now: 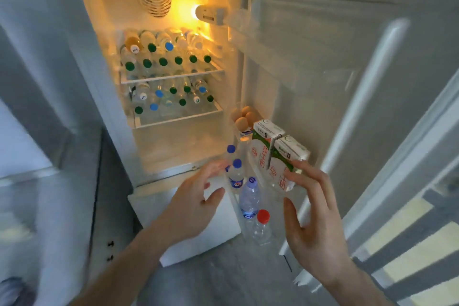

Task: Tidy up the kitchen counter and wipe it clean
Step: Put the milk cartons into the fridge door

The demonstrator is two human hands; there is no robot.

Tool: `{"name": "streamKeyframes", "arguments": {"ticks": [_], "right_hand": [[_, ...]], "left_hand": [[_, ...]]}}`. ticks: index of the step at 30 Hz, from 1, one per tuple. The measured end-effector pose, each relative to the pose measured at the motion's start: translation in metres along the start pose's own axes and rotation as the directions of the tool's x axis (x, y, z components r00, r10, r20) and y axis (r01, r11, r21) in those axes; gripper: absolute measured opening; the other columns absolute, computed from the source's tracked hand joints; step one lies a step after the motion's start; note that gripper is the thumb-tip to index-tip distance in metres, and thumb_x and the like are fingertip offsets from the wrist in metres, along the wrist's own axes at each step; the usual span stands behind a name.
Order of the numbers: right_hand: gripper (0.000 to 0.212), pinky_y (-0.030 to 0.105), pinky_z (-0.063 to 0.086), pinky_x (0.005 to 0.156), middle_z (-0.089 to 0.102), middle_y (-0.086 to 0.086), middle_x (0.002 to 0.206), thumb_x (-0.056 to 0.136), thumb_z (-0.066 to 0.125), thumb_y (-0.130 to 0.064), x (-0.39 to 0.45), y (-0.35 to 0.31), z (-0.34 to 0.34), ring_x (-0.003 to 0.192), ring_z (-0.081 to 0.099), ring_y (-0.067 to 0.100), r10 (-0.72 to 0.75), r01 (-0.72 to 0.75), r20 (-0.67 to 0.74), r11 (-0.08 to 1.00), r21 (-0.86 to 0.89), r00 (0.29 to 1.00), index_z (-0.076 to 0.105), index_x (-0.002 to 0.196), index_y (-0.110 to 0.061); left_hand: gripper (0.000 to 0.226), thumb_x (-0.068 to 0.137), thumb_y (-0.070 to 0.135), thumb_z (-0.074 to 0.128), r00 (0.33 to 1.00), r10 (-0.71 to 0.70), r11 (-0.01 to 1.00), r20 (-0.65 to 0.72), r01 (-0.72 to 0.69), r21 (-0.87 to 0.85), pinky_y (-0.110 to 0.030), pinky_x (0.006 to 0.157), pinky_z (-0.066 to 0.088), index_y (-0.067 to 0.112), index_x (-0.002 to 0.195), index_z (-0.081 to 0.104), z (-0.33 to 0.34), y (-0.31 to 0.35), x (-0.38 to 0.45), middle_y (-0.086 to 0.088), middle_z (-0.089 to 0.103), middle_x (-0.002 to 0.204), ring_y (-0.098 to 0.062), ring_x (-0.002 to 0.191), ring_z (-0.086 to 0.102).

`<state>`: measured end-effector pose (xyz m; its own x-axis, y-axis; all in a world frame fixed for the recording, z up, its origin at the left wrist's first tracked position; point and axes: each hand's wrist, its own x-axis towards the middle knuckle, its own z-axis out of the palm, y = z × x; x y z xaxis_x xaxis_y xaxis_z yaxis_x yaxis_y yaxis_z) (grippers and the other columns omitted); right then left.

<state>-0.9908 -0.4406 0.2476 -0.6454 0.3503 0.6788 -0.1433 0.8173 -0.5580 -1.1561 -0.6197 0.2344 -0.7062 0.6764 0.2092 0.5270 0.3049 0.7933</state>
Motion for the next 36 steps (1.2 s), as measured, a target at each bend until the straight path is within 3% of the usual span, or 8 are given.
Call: {"name": "streamKeyframes", "arguments": {"ticks": [7, 13, 15, 21, 27, 29, 32, 36], "right_hand": [[0.043, 0.026, 0.037, 0.112, 0.052, 0.009, 0.136, 0.082, 0.065, 0.012, -0.001, 0.021, -0.066, 0.133, 0.049, 0.019, -0.201, 0.194, 0.036, 0.972, 0.133, 0.979, 0.06, 0.118, -0.011], [0.036, 0.035, 0.04, 0.109, 0.053, 0.019, 0.125, 0.081, 0.064, 0.007, -0.007, 0.047, -0.109, 0.122, 0.054, 0.035, -0.282, 0.299, -0.128, 0.943, 0.147, 0.951, 0.059, 0.115, -0.006], [0.035, 0.033, 0.04, 0.107, 0.054, 0.019, 0.121, 0.081, 0.064, 0.007, -0.01, 0.048, -0.117, 0.116, 0.055, 0.038, -0.311, 0.341, -0.202, 0.931, 0.133, 0.929, 0.06, 0.111, -0.01], [0.03, 0.038, 0.033, 0.114, 0.045, 0.034, 0.134, 0.082, 0.063, 0.006, 0.001, 0.055, -0.133, 0.132, 0.042, 0.034, -0.212, 0.257, -0.289, 0.958, 0.127, 0.934, 0.061, 0.112, 0.007], [0.03, 0.042, 0.031, 0.118, 0.037, 0.026, 0.143, 0.083, 0.059, 0.01, 0.001, 0.056, -0.132, 0.141, 0.037, 0.035, -0.242, 0.294, -0.278, 0.942, 0.161, 0.93, 0.063, 0.113, 0.007], [0.031, 0.047, 0.034, 0.116, 0.036, 0.018, 0.145, 0.083, 0.058, 0.013, 0.0, 0.056, -0.126, 0.138, 0.039, 0.042, -0.265, 0.316, -0.268, 0.934, 0.169, 0.926, 0.064, 0.112, 0.004], [0.032, 0.044, 0.035, 0.113, 0.038, 0.01, 0.145, 0.083, 0.058, 0.013, -0.003, 0.052, -0.116, 0.135, 0.042, 0.038, -0.306, 0.359, -0.252, 0.912, 0.2, 0.918, 0.066, 0.111, -0.001], [0.038, 0.046, 0.041, 0.112, 0.041, 0.012, 0.14, 0.083, 0.058, 0.014, -0.006, 0.038, -0.104, 0.13, 0.046, 0.04, -0.339, 0.397, -0.226, 0.867, 0.303, 0.913, 0.061, 0.114, -0.009]], "left_hand": [[0.051, 0.101, 0.011, 0.06, 0.959, -0.094, 0.995, -0.268, 0.101, 0.011, -0.023, 0.11, 0.042, 0.038, 0.143, 0.051, 0.041, 0.048, -0.056, 0.031, 0.054, 0.139, 0.005, 0.134, 0.047], [0.049, 0.1, 0.014, 0.062, 0.914, -0.172, 0.98, -0.367, 0.196, 0.028, -0.024, 0.111, 0.041, 0.04, 0.141, 0.052, 0.076, 0.094, -0.096, 0.029, 0.056, 0.137, 0.005, 0.133, 0.048], [0.05, 0.1, 0.016, 0.062, 0.904, -0.19, 0.973, -0.382, 0.225, 0.047, -0.026, 0.113, 0.04, 0.042, 0.141, 0.052, 0.079, 0.105, -0.107, 0.028, 0.056, 0.138, 0.005, 0.134, 0.048], [0.048, 0.1, 0.02, 0.063, 0.861, -0.23, 0.954, -0.453, 0.292, 0.071, -0.02, 0.109, 0.041, 0.044, 0.14, 0.052, 0.081, 0.13, -0.131, 0.037, 0.053, 0.132, 0.015, 0.128, 0.046], [0.047, 0.1, 0.023, 0.063, 0.85, -0.23, 0.946, -0.475, 0.31, 0.096, -0.025, 0.113, 0.041, 0.045, 0.14, 0.052, 0.09, 0.143, -0.142, 0.033, 0.055, 0.134, 0.009, 0.129, 0.049], [0.046, 0.1, 0.023, 0.063, 0.845, -0.233, 0.945, -0.481, 0.314, 0.095, -0.023, 0.112, 0.04, 0.046, 0.139, 0.052, 0.09, 0.146, -0.143, 0.034, 0.055, 0.132, 0.009, 0.129, 0.049], [0.046, 0.099, 0.022, 0.064, 0.836, -0.245, 0.94, -0.492, 0.328, 0.089, -0.019, 0.11, 0.04, 0.046, 0.137, 0.053, 0.088, 0.148, -0.146, 0.038, 0.055, 0.129, 0.011, 0.127, 0.049], [0.046, 0.099, 0.019, 0.064, 0.816, -0.252, 0.939, -0.521, 0.335, 0.071, -0.021, 0.111, 0.042, 0.043, 0.137, 0.055, 0.081, 0.15, -0.151, 0.034, 0.056, 0.131, 0.011, 0.126, 0.05]]}}
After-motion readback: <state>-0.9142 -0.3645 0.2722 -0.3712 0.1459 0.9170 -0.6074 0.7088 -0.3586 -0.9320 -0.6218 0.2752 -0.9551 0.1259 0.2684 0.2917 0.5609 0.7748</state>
